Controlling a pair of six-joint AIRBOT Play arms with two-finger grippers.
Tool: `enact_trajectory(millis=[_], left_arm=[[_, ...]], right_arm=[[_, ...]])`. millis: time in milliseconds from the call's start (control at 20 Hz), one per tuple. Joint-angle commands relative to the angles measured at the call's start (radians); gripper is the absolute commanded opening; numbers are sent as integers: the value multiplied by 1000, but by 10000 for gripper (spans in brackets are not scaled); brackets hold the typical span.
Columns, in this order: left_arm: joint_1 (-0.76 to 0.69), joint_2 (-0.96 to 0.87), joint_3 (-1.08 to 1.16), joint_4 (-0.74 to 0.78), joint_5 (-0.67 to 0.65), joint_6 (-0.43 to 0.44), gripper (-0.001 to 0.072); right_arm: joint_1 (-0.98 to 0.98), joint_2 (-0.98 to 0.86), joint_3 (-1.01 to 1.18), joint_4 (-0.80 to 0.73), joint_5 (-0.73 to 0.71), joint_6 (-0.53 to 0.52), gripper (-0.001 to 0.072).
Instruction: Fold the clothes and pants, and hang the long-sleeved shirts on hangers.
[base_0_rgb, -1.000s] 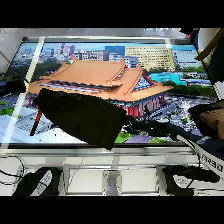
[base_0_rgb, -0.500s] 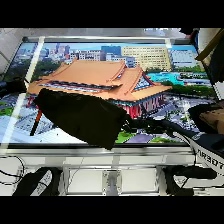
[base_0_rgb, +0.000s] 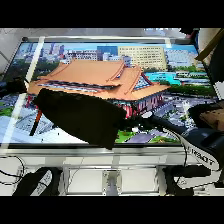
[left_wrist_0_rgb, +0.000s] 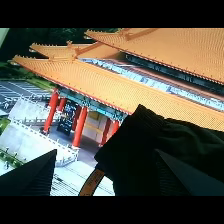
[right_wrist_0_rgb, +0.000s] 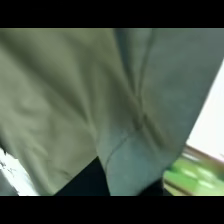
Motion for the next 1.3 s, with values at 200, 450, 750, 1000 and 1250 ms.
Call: enact_trajectory(millis=[200,450,750,1000,1250], left_arm=[[0,1,0,0,0,0,695],[-1,24,0,-49,4,0,695],[-1,50,0,-60,11,0,695],[-1,49,0,-75,11,-27,695],[-1,48,0,-75,11,-30,695]], right_arm=[[-118,163,159,-156,50,-13,4],[-513,419,166,-388,231,132,3],[-1105,598,238,-465,426,159,3],[-1611,601,545,-467,558,159,2],[-2024,565,728,-513,670,201,2]])
